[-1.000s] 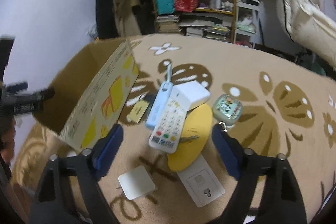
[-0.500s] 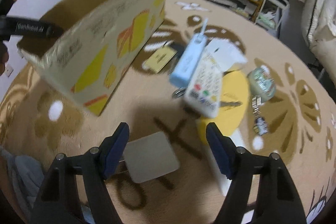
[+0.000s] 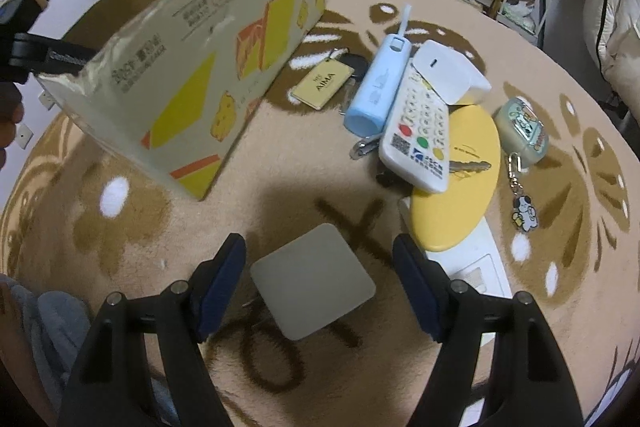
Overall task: Organize rigid objects
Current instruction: 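Clamp the box wall with the left tool while the right grasps the white square charger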
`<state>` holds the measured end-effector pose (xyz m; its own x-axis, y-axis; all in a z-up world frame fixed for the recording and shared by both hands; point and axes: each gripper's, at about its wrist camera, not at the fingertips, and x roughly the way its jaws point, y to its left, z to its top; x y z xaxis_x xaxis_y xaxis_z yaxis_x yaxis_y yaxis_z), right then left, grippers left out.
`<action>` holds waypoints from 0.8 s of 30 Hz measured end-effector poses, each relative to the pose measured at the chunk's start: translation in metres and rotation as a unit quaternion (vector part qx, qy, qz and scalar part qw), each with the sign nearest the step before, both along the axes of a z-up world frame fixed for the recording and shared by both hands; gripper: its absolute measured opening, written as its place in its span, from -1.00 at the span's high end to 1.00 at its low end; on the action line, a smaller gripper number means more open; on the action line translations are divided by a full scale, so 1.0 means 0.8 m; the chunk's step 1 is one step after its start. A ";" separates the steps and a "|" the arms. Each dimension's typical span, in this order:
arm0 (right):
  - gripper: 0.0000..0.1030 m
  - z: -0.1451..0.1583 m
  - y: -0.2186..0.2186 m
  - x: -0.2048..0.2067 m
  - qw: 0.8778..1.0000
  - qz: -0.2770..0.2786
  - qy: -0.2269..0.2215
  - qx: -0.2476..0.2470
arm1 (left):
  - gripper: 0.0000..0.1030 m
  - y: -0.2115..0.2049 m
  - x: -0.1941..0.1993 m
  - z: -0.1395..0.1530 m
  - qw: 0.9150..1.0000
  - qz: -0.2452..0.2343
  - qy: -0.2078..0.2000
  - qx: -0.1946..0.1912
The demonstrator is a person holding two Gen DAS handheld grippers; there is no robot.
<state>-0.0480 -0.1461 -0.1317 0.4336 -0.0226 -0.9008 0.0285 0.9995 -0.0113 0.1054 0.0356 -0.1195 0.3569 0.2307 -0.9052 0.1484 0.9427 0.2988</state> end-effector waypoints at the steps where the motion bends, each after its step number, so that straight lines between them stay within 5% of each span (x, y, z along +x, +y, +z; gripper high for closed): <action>1: -0.55 0.002 0.002 0.000 1.000 0.003 -0.004 -0.001 | -0.85 0.001 0.001 0.000 1.000 0.000 0.001 -0.003; 11: -0.55 -0.009 0.006 -0.001 1.000 0.012 0.027 0.006 | -0.45 0.002 0.002 -0.005 0.999 -0.006 0.021 -0.049; 14: -0.54 -0.020 0.004 -0.001 0.999 0.001 0.047 -0.013 | -0.22 -0.007 -0.002 -0.003 0.999 -0.025 0.010 -0.039; 16: -0.28 -0.020 0.000 -0.001 0.999 -0.006 0.045 -0.007 | 0.10 -0.010 -0.004 -0.002 0.998 -0.033 0.014 -0.052; 19: -0.27 -0.017 -0.003 -0.002 0.999 -0.011 0.040 -0.018 | 0.42 -0.013 -0.006 -0.003 0.997 -0.042 0.019 -0.066; 24: -0.27 -0.003 0.006 -0.001 0.999 0.002 0.012 -0.050 | 0.65 -0.017 -0.011 -0.003 0.995 -0.050 0.027 -0.078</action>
